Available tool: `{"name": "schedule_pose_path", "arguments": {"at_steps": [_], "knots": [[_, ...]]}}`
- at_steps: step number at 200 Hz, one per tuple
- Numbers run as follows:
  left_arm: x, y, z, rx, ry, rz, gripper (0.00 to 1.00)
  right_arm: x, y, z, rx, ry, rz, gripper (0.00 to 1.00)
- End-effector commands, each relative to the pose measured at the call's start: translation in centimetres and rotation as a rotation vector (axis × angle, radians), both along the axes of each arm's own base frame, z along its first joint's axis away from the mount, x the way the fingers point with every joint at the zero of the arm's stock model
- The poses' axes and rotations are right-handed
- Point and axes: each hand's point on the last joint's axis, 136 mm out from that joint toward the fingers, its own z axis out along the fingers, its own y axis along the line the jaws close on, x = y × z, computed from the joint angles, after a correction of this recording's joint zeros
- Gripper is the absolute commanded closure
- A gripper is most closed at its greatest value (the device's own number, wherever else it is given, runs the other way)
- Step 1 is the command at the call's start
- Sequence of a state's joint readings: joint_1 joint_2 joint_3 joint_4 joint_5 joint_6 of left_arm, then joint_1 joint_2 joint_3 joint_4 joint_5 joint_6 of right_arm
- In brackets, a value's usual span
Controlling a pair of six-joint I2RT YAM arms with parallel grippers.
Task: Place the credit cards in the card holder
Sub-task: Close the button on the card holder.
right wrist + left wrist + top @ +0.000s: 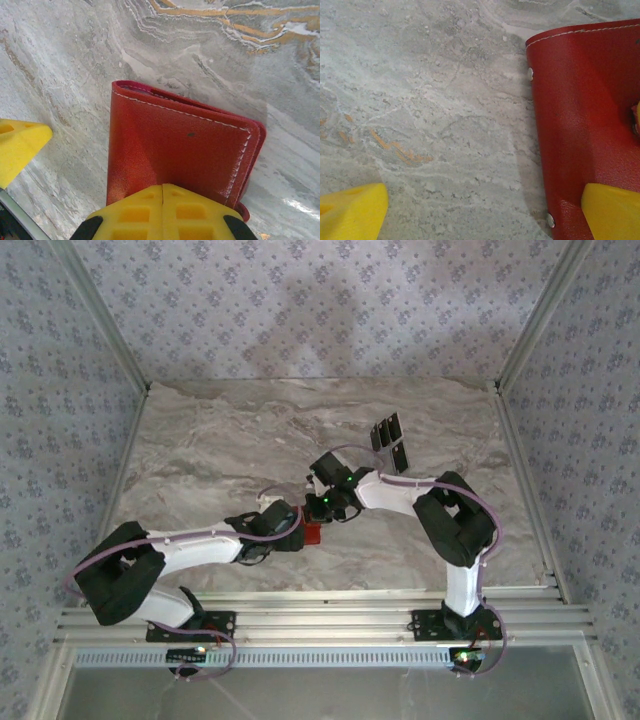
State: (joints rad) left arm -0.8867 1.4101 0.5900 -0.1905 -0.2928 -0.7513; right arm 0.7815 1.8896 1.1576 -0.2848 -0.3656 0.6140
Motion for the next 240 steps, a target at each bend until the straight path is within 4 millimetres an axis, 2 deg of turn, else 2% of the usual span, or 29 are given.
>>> {"name": "schedule_pose_path", "arguments": {"at_steps": [1, 31, 59, 90, 97, 101, 113, 131, 158, 180, 197, 202, 218, 240], "knots": [[-0.8, 1.2, -1.7, 0.062, 0.033, -0.006, 0.0, -3.5, -4.1, -6.1, -0.194, 0.136, -0.015, 1.0], [-0.9, 1.1, -1.8, 0.061, 0.035, -0.006, 0.0, -4.1, -5.0, -7.4, -0.201, 0.172, -0.044, 1.0], [-0.8, 1.1, -1.6, 0.063, 0.034, -0.007, 0.0, -3.3, -4.0, -6.0, -0.162, 0.143, -0.043, 1.0], [-0.5, 0.9, -1.1, 0.064, 0.025, -0.008, 0.0, -1.0, -1.2, -2.2, -0.082, 0.073, -0.024, 0.88], [-0.4, 0.9, -0.9, 0.064, 0.023, -0.009, 0.0, -0.9, -0.8, -1.8, -0.076, 0.07, -0.019, 0.84], [-0.4, 0.8, -0.7, 0.063, 0.02, -0.01, 0.0, 0.0, 0.2, -0.5, -0.049, 0.045, -0.018, 0.81], [-0.2, 0.8, -0.1, 0.063, 0.008, -0.009, 0.0, 0.8, 1.2, 1.0, -0.023, 0.022, -0.014, 0.71], [0.2, 0.8, 1.2, 0.062, -0.02, -0.008, 0.0, 2.1, 2.5, 3.2, 0.026, -0.008, -0.014, 0.57], [0.8, 1.2, 4.3, 0.046, -0.09, 0.004, 0.0, 4.8, 3.1, 7.8, 0.11, -0.075, -0.064, 0.47], [1.4, 2.2, 8.1, 0.025, -0.183, 0.032, 0.0, 7.3, 2.3, 12.1, 0.192, -0.147, -0.113, 0.39], [2.1, 3.4, 11.1, -0.004, -0.257, 0.071, 0.0, 9.0, 0.6, 15.8, 0.247, -0.212, -0.151, 0.32], [2.3, 3.8, 12.0, -0.017, -0.278, 0.082, 0.0, 9.4, 0.0, 16.8, 0.258, -0.233, -0.16, 0.27], [3.4, 5.7, 14.7, -0.047, -0.34, 0.133, 0.0, 10.2, -2.6, 19.6, 0.267, -0.294, -0.198, 0.17], [5.2, 9.2, 18.2, -0.058, -0.423, 0.206, 0.0, 10.6, -7.2, 22.2, 0.214, -0.399, -0.244, 0.14]]}}
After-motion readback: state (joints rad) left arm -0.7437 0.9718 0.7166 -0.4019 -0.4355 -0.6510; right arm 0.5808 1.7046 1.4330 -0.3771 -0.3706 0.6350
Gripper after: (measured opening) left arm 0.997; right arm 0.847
